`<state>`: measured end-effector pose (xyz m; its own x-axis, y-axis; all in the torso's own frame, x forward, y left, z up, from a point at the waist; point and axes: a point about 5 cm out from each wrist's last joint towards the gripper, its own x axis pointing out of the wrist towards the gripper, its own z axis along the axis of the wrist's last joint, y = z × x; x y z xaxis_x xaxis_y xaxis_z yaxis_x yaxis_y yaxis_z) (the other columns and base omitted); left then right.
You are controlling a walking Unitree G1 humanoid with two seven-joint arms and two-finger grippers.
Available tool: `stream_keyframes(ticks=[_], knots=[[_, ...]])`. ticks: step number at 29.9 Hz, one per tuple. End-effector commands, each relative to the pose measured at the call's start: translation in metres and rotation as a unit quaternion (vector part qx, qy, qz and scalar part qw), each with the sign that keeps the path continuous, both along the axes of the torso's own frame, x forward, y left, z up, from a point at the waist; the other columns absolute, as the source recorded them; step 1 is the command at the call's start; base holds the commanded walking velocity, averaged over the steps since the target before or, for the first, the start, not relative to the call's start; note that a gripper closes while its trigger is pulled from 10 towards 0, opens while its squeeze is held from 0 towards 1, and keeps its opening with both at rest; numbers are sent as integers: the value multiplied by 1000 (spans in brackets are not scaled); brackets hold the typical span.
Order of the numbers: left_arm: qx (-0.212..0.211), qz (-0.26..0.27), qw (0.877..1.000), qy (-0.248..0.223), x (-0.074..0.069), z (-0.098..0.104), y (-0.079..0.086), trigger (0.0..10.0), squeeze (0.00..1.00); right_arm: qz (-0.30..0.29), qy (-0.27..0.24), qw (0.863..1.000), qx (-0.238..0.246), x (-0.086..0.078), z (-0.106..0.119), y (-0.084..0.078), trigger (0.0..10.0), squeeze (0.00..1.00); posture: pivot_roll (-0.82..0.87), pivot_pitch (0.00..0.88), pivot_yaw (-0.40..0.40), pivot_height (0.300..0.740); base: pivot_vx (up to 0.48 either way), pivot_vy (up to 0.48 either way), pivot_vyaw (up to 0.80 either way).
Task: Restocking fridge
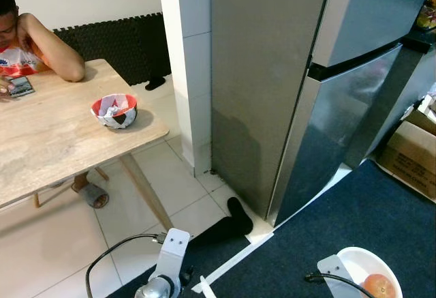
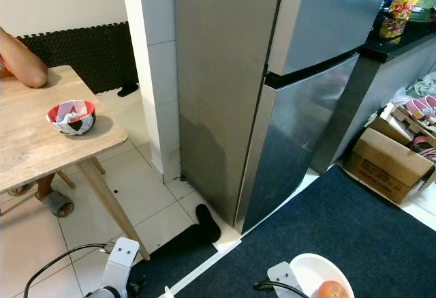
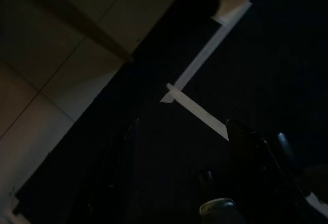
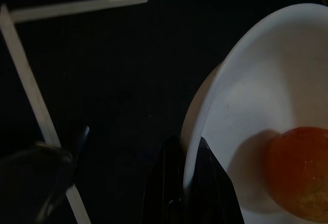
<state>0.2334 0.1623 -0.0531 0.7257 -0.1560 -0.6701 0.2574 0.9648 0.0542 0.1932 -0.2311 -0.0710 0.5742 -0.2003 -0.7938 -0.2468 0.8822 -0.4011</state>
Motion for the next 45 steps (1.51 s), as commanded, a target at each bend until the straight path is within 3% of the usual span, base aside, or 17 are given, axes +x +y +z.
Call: stream_keyframes(ticks=[1,25,37,45], knots=[[2,-6,1000,-2,0,0,-3,10000,0,-12,1,1000,-1,-3,-1,-4,10000,0,-76,11,-27,740,0,0,-738],[2,-14,1000,-25,5,5,1,10000,0,-43,-12,999,19,-4,0,-5,10000,0,-70,16,-8,740,0,0,-730],[0,-12,999,-41,4,7,2,10000,0,-19,-18,999,28,1,1,0,10000,0,-67,19,-9,740,0,0,0],[-6,14,999,-39,5,6,4,10000,0,30,-35,998,41,14,7,9,10000,0,-48,13,-21,740,0,0,0]])
